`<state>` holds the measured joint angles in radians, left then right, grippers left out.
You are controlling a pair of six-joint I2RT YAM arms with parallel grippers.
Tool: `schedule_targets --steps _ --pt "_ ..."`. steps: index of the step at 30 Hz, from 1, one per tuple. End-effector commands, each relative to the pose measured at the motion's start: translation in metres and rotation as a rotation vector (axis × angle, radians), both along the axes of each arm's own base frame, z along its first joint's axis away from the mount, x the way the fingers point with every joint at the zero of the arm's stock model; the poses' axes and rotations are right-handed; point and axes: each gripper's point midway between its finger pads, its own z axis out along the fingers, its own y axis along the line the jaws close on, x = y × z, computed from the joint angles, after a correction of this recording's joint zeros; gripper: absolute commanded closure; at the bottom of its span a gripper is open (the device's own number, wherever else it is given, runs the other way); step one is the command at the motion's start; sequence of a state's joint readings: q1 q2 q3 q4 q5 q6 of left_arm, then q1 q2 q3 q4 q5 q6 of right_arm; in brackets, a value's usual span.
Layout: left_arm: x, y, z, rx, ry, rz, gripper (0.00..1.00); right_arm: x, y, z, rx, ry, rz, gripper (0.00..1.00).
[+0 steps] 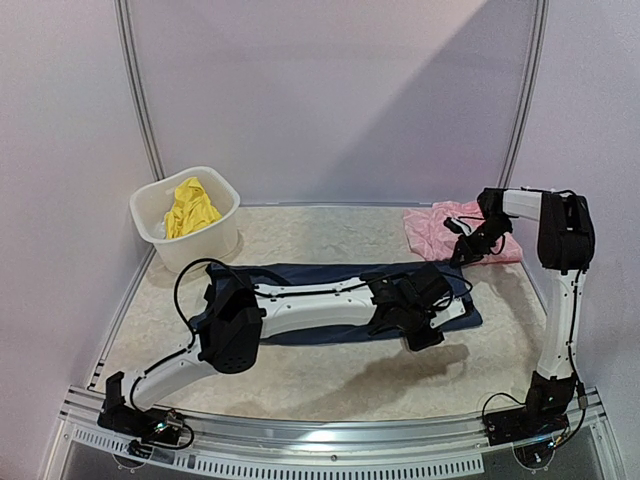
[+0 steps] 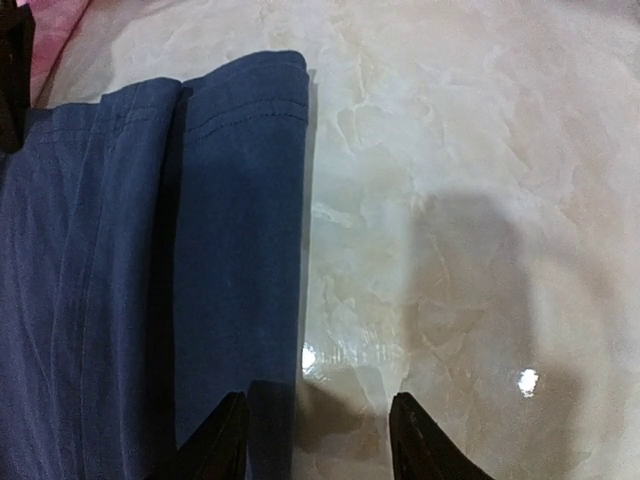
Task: Fold and stack the mixed laundry pile
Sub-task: Rotate the rectangle-folded tank top at the center of the board.
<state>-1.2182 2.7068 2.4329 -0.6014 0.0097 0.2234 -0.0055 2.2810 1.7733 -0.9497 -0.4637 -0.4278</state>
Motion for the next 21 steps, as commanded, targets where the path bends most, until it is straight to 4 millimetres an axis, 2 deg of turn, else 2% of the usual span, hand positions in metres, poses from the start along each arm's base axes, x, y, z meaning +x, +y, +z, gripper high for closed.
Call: schedule_targets --steps 1,5,7,10,11,15,21 --pt "-0.003 0.014 0.019 0.020 -0.011 0.048 0.49 -0.015 -0.025 -0.014 -0.047 0.059 -0.039 0.83" --pt "-0.002 0.041 0.043 0.002 -0.032 0.128 0.46 -0.035 -0.040 -0.027 -0.117 0.084 -0.035 0.79" --pt "0.000 0.057 0.048 0.019 -0.045 0.168 0.46 -0.046 -0.044 -0.033 -0.143 0.094 -0.025 0.76" --pt "0.001 0.077 0.053 0.040 -0.059 0.212 0.46 -0.057 -0.045 -0.038 -0.155 0.099 -0.015 0.65" --pt "0.000 0.082 0.049 0.051 -0.056 0.228 0.46 -0.057 -0.045 -0.037 -0.155 0.094 -0.016 0.64" --pt "0.003 0.106 0.062 0.032 -0.044 0.348 0.46 -0.061 -0.045 -0.031 -0.156 0.092 -0.021 0.64" --pt "0.021 0.175 0.083 0.022 -0.074 0.624 0.46 -0.078 -0.059 -0.021 -0.224 0.091 -0.015 0.59"
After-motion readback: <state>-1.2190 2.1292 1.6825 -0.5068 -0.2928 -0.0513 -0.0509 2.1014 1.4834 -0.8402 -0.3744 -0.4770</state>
